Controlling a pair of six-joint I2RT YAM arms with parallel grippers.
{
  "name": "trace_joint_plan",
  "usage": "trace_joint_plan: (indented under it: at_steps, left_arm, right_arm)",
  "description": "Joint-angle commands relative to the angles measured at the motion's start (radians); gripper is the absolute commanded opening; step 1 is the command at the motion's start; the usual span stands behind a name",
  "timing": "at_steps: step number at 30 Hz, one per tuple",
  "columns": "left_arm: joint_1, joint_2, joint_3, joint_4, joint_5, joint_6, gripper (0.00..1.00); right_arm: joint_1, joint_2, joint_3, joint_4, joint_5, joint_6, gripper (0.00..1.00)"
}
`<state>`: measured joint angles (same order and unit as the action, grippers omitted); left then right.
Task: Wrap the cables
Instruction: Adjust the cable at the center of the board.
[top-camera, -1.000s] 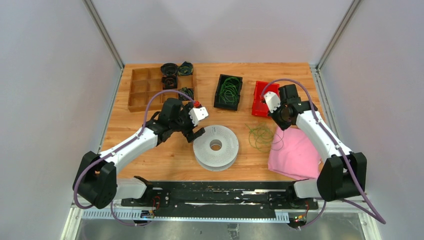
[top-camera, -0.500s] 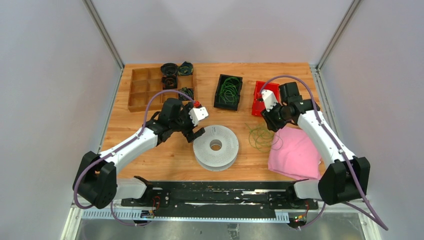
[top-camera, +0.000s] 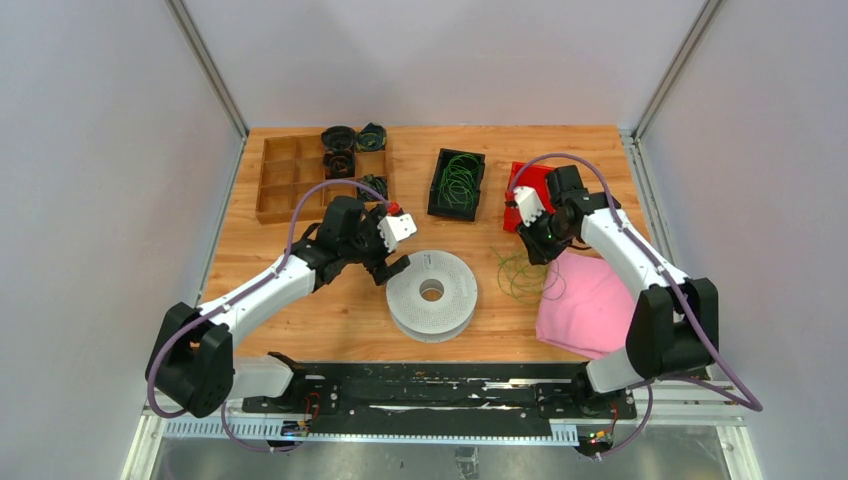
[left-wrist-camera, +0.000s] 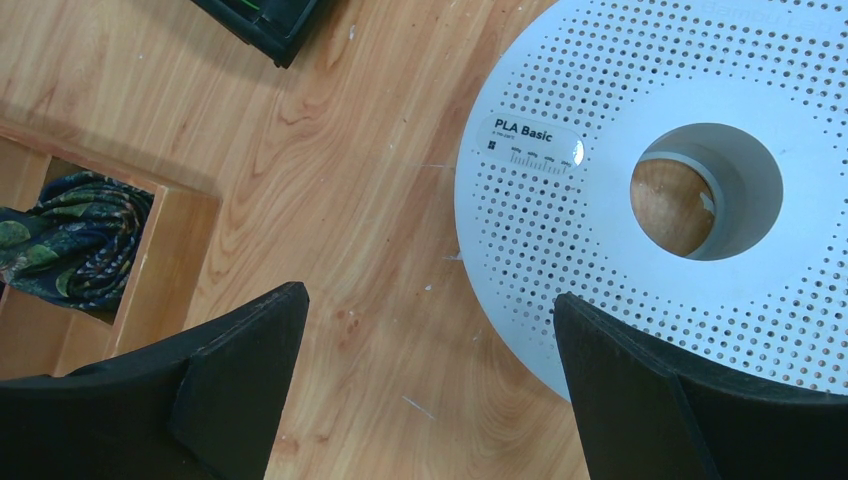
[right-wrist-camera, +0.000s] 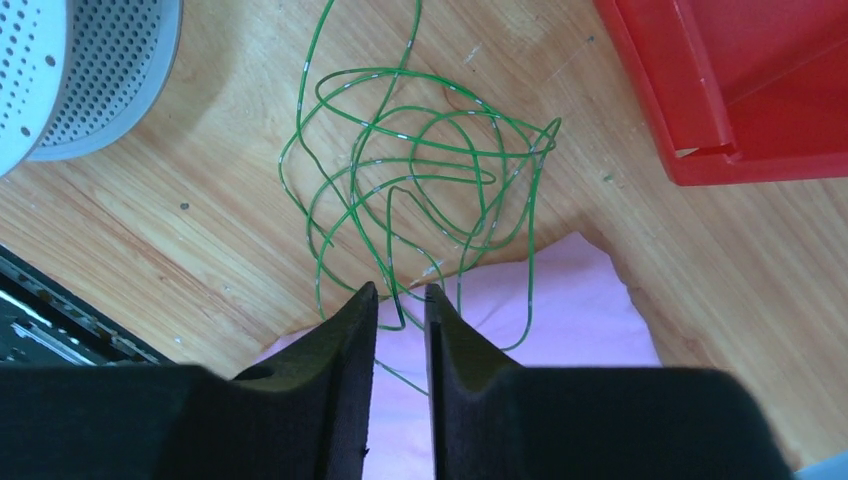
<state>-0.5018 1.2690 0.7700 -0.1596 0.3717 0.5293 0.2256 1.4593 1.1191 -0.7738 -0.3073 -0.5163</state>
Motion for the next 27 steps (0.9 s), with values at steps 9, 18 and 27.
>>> trace_joint_plan:
  at_steps: [9, 18, 27]
  left_arm:
    - [-0.009, -0.014, 0.021, 0.009, -0.013, 0.011, 0.98]
    - [-0.010, 0.006, 0.088, -0.022, -0.061, 0.058, 0.98]
    - [-0.018, 0.069, 0.327, -0.099, 0.094, -0.043, 0.98]
  right_arm:
    - [0.015, -0.098, 0.221, -0.078, 0.025, 0.024, 0.01]
    - [0.016, -0.235, 0.544, -0.024, -0.045, 0.131, 0.01]
    - [0.015, -0.164, 0.698, -0.009, -0.246, 0.236, 0.01]
